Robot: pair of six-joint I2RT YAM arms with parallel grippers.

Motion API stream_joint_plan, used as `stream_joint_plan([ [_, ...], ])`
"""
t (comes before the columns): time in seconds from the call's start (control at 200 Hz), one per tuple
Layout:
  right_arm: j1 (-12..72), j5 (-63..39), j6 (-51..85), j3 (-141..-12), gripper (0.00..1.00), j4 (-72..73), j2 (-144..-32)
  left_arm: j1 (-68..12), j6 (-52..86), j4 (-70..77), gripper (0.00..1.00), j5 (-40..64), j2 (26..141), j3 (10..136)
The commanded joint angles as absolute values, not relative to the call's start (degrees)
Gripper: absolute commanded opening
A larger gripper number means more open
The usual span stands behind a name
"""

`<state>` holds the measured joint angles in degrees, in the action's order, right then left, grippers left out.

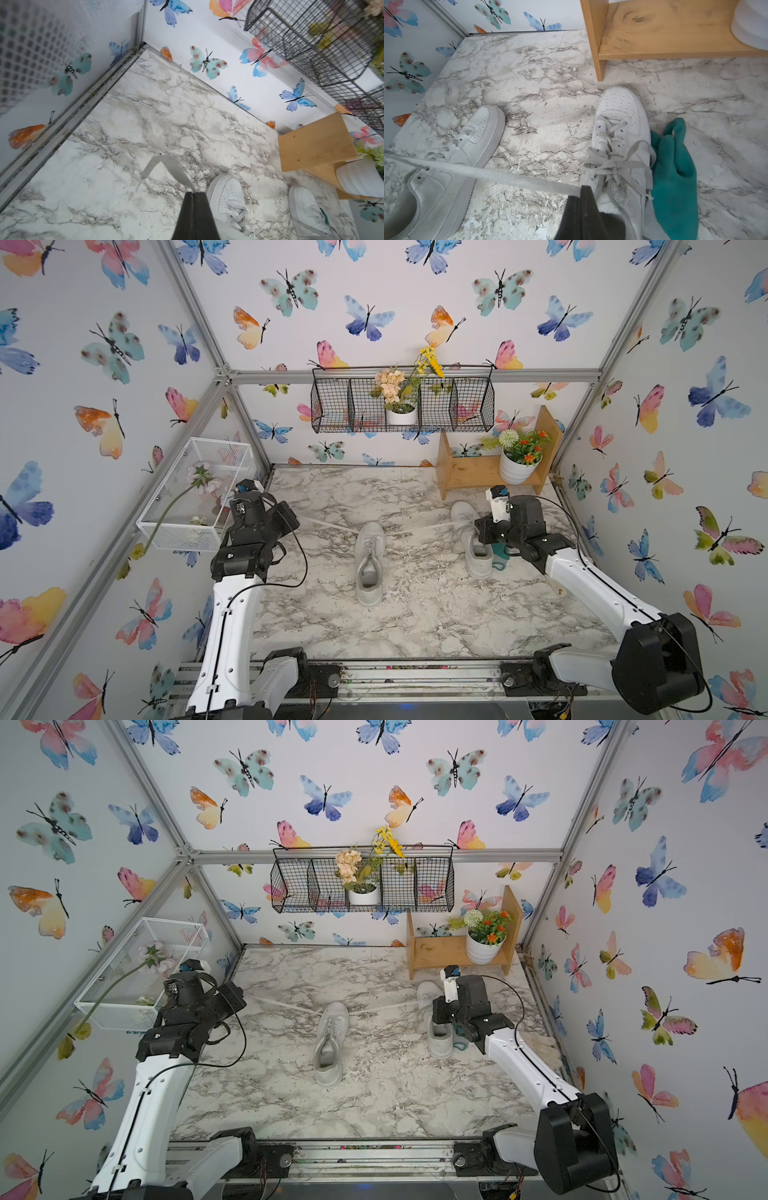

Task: Tie the shoes
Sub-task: Tie the shoelace on the shoe.

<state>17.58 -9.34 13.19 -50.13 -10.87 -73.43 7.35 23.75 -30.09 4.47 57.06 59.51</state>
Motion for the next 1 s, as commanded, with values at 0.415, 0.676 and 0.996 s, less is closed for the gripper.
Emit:
stream_joint_plan([
  [0.415, 15.76, 3.69, 12.76, -47.63, 0.02, -15.15, -76.83, 17.15, 23.32, -31.16, 0.00, -8.20, 50.76, 49.13],
  [0.676, 15.82, -10.14, 6.27, -49.99, 0.02, -14.05, -75.15, 19.53, 21.16, -29.81, 0.00, 2.67, 50.71, 48.96],
  [0.996, 21.70, -31.90, -0.29, -53.82, 0.02, -21.02, -70.77, 18.92, 19.85, -29.27, 0.00, 22.06, 47.27, 53.96],
])
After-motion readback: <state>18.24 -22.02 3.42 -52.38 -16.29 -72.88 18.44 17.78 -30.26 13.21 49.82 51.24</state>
